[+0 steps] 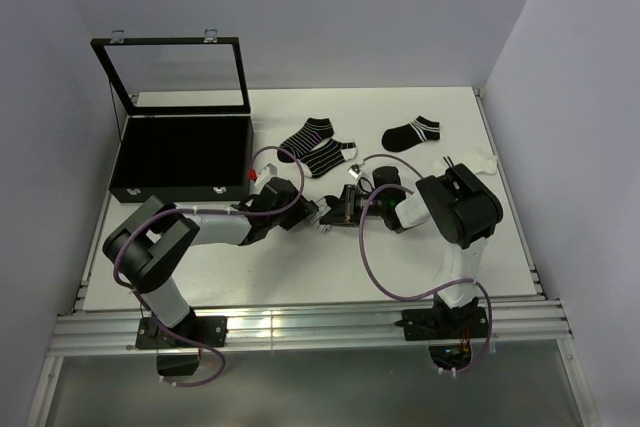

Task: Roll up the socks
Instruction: Roll the sock at the center of the board.

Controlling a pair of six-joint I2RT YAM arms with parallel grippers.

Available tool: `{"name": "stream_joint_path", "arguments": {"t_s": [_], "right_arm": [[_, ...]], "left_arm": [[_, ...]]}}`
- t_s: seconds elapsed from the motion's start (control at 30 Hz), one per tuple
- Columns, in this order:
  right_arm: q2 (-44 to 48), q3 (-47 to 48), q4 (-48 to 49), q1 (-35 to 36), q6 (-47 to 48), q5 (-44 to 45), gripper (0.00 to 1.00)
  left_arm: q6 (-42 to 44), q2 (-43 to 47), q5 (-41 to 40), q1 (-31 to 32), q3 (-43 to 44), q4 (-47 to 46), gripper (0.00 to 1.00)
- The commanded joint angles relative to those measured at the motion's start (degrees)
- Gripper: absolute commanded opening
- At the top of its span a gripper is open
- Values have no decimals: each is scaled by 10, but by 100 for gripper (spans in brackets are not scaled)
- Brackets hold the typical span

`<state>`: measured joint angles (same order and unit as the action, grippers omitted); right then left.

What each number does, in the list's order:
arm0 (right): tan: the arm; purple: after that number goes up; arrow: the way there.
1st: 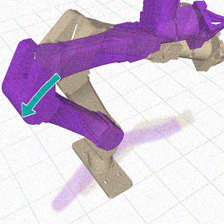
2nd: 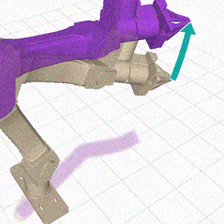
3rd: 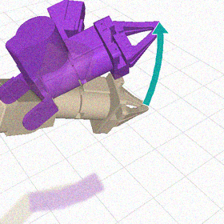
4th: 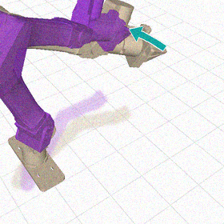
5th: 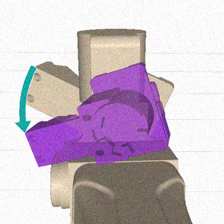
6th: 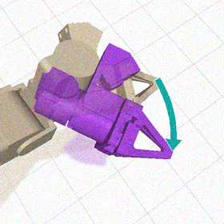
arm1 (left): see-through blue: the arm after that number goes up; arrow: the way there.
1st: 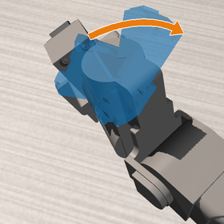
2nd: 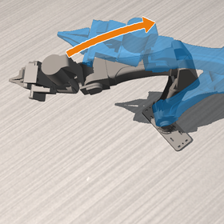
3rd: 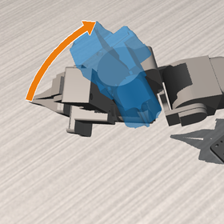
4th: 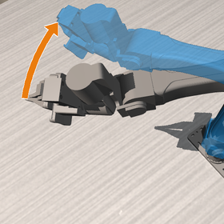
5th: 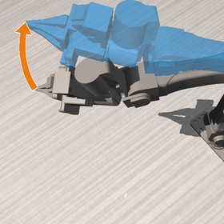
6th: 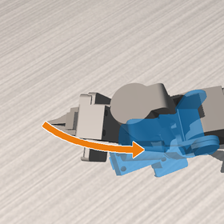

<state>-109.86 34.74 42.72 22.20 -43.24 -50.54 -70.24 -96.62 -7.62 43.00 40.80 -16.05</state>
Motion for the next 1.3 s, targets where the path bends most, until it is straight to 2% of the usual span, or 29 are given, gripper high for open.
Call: {"name": "stream_joint_path", "arguments": {"t_s": [0.0, 0.13, 0.2, 0.37, 0.43, 0.57, 0.7, 0.77, 0.93, 1.27], "right_arm": [[-21, 2, -71, -5, 27, 31, 3], [-6, -1, -86, -4, 58, 49, 4], [11, -8, -91, -4, 75, 57, 7], [73, -19, -137, 12, 119, 122, 19], [117, -24, -169, 21, 147, 170, 25], [213, -35, -216, 58, 201, 263, 31], [300, -70, -211, 123, 255, 403, 38], [332, -80, -190, 144, 268, 435, 42], [346, -100, -146, 196, 310, 495, 49], [319, -108, -75, 290, 376, 603, 54]], "left_arm": [[-2, -25, -34, 2, 7, 66, 48], [-3, -39, -55, 2, 16, 103, 35], [1, -48, -55, 2, 23, 116, 25], [26, -59, -47, 4, 46, 141, 1], [41, -61, -54, 10, 69, 176, 0], [66, -59, -77, 20, 103, 219, 0], [86, -58, -102, 30, 144, 273, 0], [94, -59, -102, 32, 155, 289, 0], [100, -60, -97, 33, 176, 313, 0], [108, -81, -79, 33, 207, 338, 0]]}}
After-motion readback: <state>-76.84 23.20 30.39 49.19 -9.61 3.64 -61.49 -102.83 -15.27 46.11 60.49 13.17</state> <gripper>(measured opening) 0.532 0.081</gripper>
